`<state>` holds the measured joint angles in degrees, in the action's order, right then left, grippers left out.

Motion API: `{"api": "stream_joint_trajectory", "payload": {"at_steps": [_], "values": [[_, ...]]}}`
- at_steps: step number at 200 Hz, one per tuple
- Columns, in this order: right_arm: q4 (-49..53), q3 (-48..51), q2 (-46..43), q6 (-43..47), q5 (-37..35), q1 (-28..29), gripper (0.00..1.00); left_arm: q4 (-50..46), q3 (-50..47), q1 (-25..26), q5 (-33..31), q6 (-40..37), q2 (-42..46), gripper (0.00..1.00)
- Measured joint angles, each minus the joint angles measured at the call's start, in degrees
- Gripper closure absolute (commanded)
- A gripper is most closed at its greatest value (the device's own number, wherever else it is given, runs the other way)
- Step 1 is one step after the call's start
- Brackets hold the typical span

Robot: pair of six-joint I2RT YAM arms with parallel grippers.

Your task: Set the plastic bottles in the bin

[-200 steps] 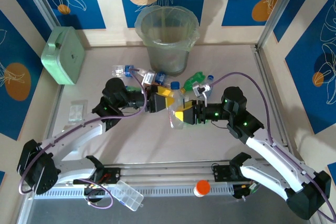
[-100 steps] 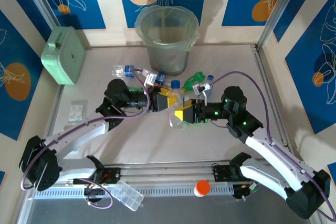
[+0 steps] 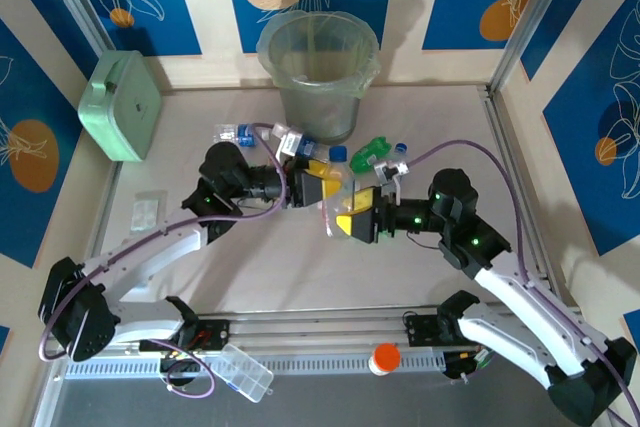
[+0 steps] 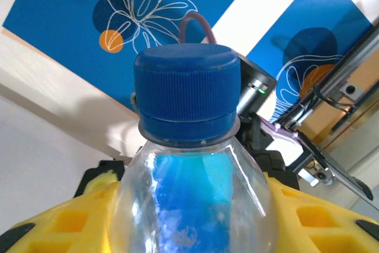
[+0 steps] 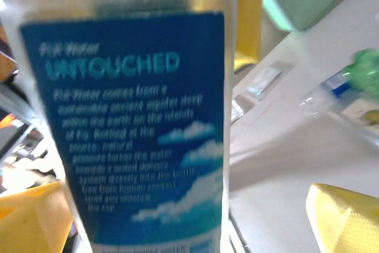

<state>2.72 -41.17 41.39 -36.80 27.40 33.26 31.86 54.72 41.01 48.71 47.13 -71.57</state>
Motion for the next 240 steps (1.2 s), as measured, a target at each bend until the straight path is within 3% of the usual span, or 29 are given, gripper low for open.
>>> {"api": "stream_joint_trajectory", "payload": {"at_steps": [36,65,85,158,187,240], "values": [[7.1,-0.9,-10.8,3.0,-14.1,0.0,0.04,-10.4,11.7,-3.1,-4.8,-3.7,-4.8,0.78],[11.4,-3.5,-11.5,5.4,-21.1,0.0,0.05,-18.2,23.5,-7.0,-10.3,-7.0,-10.2,0.88],[14.0,-3.5,-11.6,6.7,-24.3,0.0,0.06,-20.8,31.4,-10.0,-12.7,-7.2,-15.6,1.0],[20.8,-5.0,-12.0,12.3,-31.9,0.0,0.06,-27.9,63.6,-19.5,-19.5,-1.9,-41.0,1.0],[21.3,-5.8,-12.5,14.1,-33.7,0.0,0.06,-32.1,77.0,-20.3,-24.5,-0.4,-50.2,1.0],[23.1,-5.8,-12.5,14.6,-38.6,0.0,0.06,-35.1,89.2,-20.1,-31.5,2.4,-61.8,1.0]]}}
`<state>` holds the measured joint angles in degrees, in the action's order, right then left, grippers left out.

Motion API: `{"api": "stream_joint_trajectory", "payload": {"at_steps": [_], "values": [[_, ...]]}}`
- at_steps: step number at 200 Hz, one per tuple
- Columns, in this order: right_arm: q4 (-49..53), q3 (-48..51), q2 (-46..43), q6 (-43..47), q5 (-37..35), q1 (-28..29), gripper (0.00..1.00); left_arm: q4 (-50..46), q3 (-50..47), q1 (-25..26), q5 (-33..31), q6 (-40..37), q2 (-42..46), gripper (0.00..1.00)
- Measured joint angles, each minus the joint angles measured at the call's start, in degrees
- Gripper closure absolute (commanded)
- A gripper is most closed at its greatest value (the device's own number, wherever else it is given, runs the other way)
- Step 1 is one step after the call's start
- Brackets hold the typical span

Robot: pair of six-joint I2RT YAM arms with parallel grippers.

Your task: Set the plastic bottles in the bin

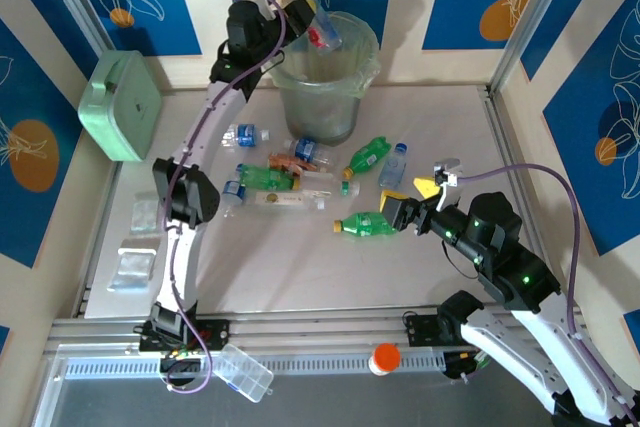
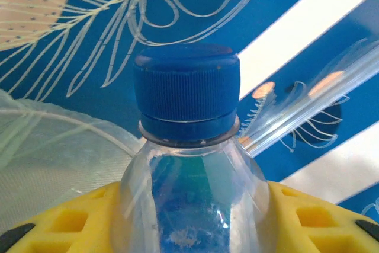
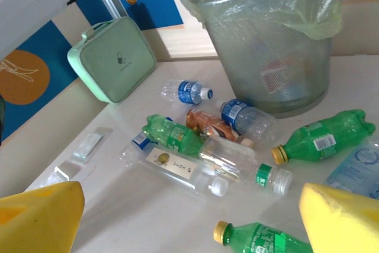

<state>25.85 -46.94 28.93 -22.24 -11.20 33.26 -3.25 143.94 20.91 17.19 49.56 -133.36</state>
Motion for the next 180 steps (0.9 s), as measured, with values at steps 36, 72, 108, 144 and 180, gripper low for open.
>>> {"api": "stream_joint_trajectory", "payload": {"at_steps": [36,72,108,144,180], "values": [[0.0,0.0,0.0,0.0,-0.5,0.0,0.06,-0.7,3.2,1.2,-3.8,0.4,-5.9,0.97],[0.0,0.4,-0.3,0.0,-0.6,-0.2,0.06,-1.9,3.2,4.0,-7.5,-2.7,-8.6,0.91],[0.0,0.7,-0.6,0.0,-0.6,-0.4,0.06,-3.6,3.4,7.0,-11.6,-7.1,-9.3,0.68],[0.0,0.7,-1.1,0.0,-0.6,-0.4,0.06,-4.1,4.2,7.5,-14.9,-8.6,-9.6,0.38],[0.0,0.7,-1.1,0.0,-0.4,-0.4,0.06,-5.4,4.2,7.0,-17.0,-9.1,-9.6,0.24]]}}
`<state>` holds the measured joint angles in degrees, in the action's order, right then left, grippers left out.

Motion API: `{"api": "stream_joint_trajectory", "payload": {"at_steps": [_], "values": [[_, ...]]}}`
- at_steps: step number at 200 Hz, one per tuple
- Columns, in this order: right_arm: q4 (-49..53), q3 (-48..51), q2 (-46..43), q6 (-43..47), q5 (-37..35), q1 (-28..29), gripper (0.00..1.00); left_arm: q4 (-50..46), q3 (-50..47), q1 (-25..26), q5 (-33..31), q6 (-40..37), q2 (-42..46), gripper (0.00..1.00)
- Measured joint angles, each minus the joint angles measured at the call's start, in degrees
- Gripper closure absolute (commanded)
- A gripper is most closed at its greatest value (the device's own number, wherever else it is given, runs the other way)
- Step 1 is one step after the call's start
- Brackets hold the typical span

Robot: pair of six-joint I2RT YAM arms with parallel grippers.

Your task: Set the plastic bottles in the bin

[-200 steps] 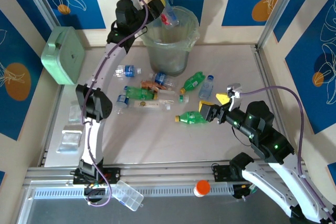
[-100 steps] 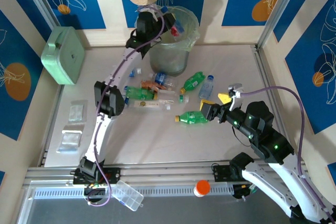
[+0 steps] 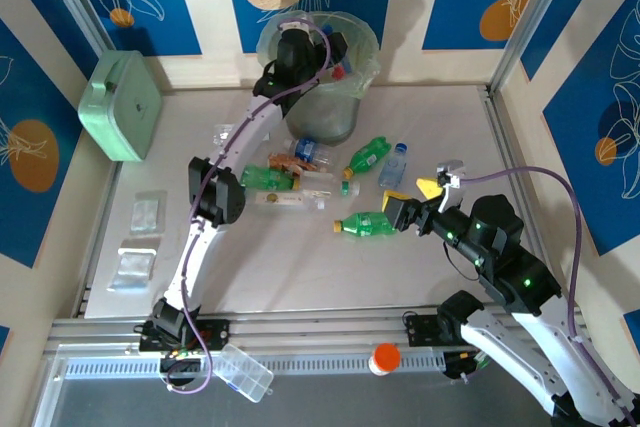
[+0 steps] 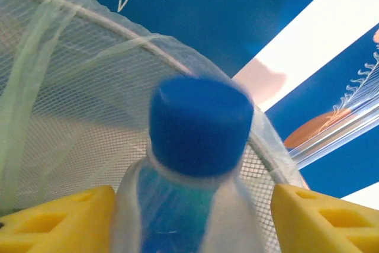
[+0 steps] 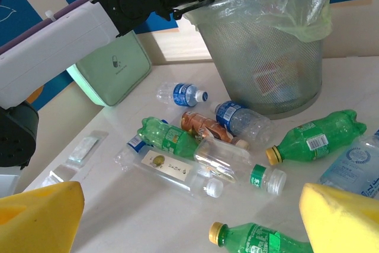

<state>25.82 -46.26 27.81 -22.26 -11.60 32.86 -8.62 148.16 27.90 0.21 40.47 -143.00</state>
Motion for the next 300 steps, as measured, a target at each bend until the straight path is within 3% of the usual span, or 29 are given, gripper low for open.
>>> {"api": "stream_joint_trajectory", "payload": {"at_steps": [22,77,138,175,225,300], "values": [[0.0,0.0,0.0,0.0,0.0,0.0,0.06,-0.2,0.0,-0.6,-0.3,-0.1,0.0,0.19],[0.3,-0.3,0.2,0.2,0.7,0.0,0.06,-1.9,0.0,-2.1,-0.5,-1.8,2.0,0.19],[1.5,-4.1,3.5,-0.1,1.8,0.0,0.09,-5.8,-1.4,-2.1,1.3,-5.6,14.4,0.26],[3.0,-6.3,7.4,-0.9,2.4,0.0,0.1,-6.9,-15.9,0.4,0.5,-10.0,30.1,0.28],[5.0,-7.3,12.5,-3.8,1.2,0.0,0.11,-5.6,-42.0,8.4,0.2,-12.4,50.4,0.28],[8.3,-10.3,24.3,-10.4,-7.5,-1.5,0.08,-9.9,-72.5,8.5,-0.3,-11.0,73.3,0.18]]}}
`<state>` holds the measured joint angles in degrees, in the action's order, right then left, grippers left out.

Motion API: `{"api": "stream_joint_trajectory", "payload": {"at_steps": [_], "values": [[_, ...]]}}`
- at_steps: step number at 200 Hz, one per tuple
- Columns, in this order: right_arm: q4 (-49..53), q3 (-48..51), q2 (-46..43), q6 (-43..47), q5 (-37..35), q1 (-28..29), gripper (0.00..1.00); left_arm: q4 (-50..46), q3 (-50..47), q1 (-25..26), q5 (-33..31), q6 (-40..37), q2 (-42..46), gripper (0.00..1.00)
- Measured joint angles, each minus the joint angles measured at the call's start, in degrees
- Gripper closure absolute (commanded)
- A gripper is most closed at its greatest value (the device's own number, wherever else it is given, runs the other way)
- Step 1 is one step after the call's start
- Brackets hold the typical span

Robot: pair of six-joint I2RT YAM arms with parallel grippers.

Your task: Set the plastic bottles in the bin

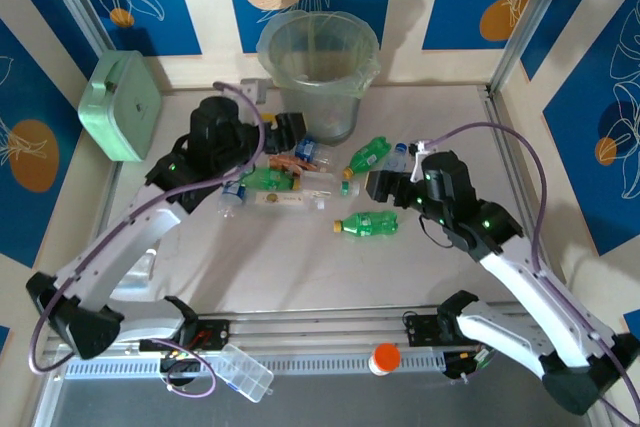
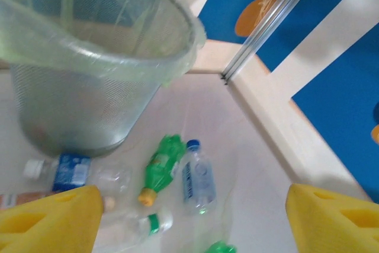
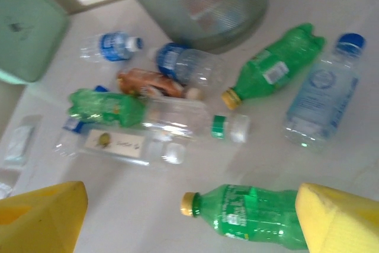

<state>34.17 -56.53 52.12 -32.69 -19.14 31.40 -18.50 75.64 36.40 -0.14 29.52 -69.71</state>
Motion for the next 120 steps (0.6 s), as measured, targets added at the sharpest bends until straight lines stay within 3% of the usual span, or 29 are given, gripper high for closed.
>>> {"api": "stream_joint_trajectory", "payload": {"at_steps": [43,88,120], "values": [[0.6,-2.3,13.3,-3.0,-2.5,-6.3,0.08,-1.5,-10.2,-0.1,-2.5,-3.3,7.4,0.16],[1.5,-8.3,29.9,-3.3,-2.0,-13.7,0.09,-0.8,-15.2,-0.1,-2.9,-5.2,6.2,0.16],[5.3,-18.8,43.9,-3.4,-2.3,-16.8,0.08,0.0,-16.8,-1.0,-0.4,-4.4,4.3,0.16]]}}
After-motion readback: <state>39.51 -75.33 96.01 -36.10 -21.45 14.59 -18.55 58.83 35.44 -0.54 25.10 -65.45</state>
